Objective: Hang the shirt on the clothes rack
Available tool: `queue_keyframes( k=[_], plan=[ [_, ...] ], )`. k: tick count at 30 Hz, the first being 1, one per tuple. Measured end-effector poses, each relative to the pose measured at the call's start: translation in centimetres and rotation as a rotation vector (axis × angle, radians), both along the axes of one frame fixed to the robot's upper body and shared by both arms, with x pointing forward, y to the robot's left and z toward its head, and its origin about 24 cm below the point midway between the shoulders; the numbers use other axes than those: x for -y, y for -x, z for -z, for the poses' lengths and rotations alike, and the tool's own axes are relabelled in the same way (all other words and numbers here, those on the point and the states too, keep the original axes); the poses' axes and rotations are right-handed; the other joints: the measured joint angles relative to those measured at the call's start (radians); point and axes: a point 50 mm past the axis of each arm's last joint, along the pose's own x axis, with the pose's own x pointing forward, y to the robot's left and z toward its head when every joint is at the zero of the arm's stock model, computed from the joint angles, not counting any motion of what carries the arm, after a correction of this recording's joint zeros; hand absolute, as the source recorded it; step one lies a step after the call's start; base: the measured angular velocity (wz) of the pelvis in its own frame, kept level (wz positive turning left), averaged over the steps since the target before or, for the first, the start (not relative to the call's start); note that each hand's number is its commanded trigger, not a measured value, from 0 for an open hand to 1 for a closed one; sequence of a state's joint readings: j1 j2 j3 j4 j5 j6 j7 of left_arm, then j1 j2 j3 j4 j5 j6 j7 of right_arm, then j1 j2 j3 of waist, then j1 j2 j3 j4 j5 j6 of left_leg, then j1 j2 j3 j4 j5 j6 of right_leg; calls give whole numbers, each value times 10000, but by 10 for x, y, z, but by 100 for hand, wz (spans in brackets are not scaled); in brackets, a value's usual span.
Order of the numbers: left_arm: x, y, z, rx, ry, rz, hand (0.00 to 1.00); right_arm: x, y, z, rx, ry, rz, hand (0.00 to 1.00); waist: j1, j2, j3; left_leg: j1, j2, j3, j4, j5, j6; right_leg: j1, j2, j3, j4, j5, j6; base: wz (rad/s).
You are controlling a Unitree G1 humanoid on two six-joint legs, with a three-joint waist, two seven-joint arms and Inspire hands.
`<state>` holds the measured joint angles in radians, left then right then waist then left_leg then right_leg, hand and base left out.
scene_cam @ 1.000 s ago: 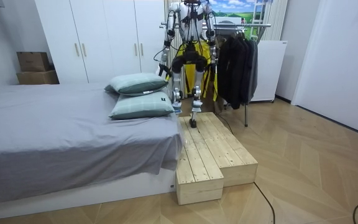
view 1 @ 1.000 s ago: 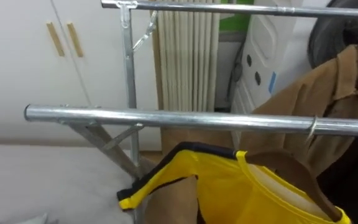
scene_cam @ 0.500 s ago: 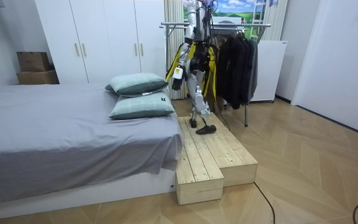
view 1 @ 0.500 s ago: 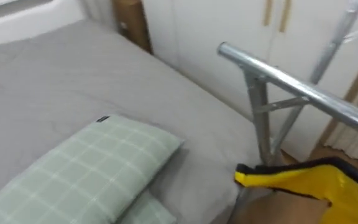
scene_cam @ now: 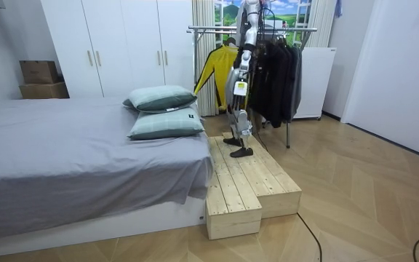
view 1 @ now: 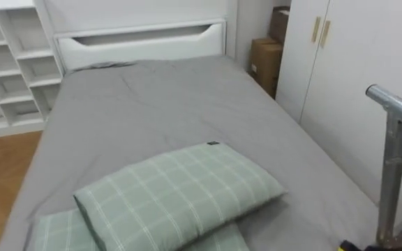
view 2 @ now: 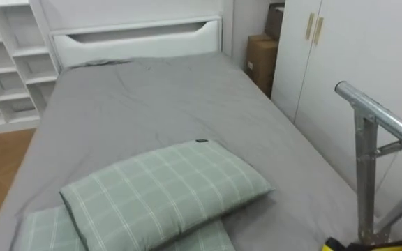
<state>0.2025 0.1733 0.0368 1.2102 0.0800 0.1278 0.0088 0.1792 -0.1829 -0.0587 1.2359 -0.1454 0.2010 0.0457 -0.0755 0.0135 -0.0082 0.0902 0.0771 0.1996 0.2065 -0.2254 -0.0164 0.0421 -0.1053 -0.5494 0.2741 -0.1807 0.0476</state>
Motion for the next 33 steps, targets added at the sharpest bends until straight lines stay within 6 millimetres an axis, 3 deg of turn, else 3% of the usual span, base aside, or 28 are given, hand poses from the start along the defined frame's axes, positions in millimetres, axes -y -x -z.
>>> queue_keyframes(
  k=[4,5,12,13,15,17,18,21,23,26,33],
  plan=[
    [2,21,0,-757,355,-173,0,-2,-1,1,-161,-34,-209,0,7,-71,41,-182,-61,-320,288,-56,96,96,9,-16,-25,36,80,24],
    [2,21,0,-796,429,-170,0,-3,-2,1,-132,-55,-256,0,6,-88,45,-277,-91,-490,348,-70,121,106,14,4,-28,61,187,36],
    [4,21,0,-874,565,-49,0,-8,-15,2,16,-142,-605,0,286,-163,103,-331,-263,-827,339,-80,203,273,62,54,-223,51,202,18],
    [4,20,0,-896,559,40,0,-9,-16,2,46,-151,-570,0,279,-207,117,-331,-378,-955,314,-66,228,338,58,244,-282,37,219,28],
    [5,17,0,-844,560,242,0,-10,-22,2,169,-171,-604,0,303,-250,142,-331,-383,-1015,305,-61,240,392,86,308,-375,34,208,19],
    [5,13,0,-870,494,496,0,-14,-29,3,333,-283,-643,0,298,-437,232,-331,-506,-1154,284,-62,242,431,87,849,-387,-80,17,20],
    [5,12,0,-851,473,611,0,-16,-30,4,360,-320,-632,0,305,-475,254,-331,-523,-1192,266,-62,242,436,93,880,-404,-100,-17,16],
    [6,8,1,-893,409,1260,0,-19,-30,5,266,-413,-808,0,365,-543,237,-320,-529,-1266,226,-63,240,534,142,888,-576,-93,-34,11],
    [4,1,0,-835,211,1728,0,-22,-22,6,-72,-553,-869,0,382,-634,200,-271,-588,-1417,205,-63,241,735,208,1740,-761,-122,-21,30],
    [4,-7,0,-674,60,2000,0,-24,-13,7,-459,-750,-765,0,440,-681,188,-234,-612,-1608,233,-69,235,920,310,2505,-900,-139,-7,22],
    [8,-10,1,-622,106,2011,0,-30,-6,8,-865,-1135,-1015,0,480,-554,201,-161,-638,-1939,350,-102,181,1240,379,2614,-1054,-166,8,11]
  ],
)
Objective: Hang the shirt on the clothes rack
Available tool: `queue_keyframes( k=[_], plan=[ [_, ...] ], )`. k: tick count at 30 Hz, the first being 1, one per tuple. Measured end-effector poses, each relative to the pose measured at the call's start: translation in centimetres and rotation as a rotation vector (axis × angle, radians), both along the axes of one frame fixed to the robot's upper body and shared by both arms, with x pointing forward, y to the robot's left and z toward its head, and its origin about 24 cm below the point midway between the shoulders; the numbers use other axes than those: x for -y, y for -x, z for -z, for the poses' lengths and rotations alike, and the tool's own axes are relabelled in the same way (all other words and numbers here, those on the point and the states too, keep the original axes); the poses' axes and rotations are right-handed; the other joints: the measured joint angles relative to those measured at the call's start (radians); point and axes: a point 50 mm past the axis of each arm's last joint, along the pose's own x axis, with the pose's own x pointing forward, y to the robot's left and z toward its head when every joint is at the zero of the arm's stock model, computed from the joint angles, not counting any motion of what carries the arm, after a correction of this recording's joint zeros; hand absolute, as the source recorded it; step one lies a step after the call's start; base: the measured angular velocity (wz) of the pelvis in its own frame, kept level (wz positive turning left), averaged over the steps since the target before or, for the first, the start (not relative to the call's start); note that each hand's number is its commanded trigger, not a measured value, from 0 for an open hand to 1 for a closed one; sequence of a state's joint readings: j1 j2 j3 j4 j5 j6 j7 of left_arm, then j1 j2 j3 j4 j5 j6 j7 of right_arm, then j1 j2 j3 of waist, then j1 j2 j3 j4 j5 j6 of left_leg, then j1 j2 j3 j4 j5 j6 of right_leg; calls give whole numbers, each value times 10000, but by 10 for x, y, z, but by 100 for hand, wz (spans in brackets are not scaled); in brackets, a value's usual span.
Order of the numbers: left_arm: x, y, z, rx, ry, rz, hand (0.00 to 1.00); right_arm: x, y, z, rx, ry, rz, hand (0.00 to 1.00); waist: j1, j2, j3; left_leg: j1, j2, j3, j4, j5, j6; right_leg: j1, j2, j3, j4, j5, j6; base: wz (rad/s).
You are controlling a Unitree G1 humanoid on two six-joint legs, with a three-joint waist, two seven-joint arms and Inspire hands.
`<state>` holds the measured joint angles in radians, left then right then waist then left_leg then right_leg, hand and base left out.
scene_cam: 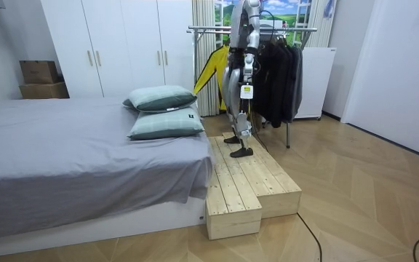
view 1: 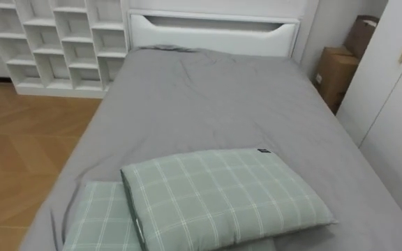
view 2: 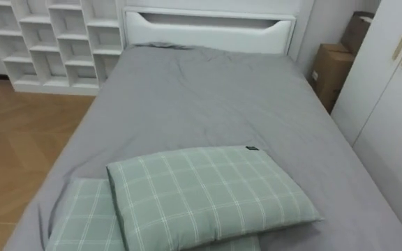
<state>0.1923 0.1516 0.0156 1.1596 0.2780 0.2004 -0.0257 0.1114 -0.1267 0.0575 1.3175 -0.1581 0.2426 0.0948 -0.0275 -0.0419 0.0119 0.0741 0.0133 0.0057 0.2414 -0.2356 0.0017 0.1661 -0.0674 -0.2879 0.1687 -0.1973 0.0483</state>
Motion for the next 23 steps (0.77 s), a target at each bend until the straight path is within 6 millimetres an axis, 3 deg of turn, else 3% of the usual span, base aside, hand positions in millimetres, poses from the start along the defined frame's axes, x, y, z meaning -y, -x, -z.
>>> queue_keyframes(
  k=[5,16,23],
  plan=[
    [3,12,0,-408,28,-139,0,-3,12,0,-752,-673,193,0,54,37,-42,75,-51,-73,-1,46,-16,88,-41,-85,-1,-85,-80,5],
    [3,8,1,-747,-137,1006,0,-5,1,0,-627,-952,-55,0,79,56,-101,82,-66,-91,-38,47,-16,88,-39,-80,-6,-96,-64,0],
    [5,6,1,-838,-16,1388,0,-5,1,0,-612,-984,-61,0,87,69,-83,84,-65,-90,-39,47,-16,87,-39,-74,-4,-98,-67,0]
  ],
)
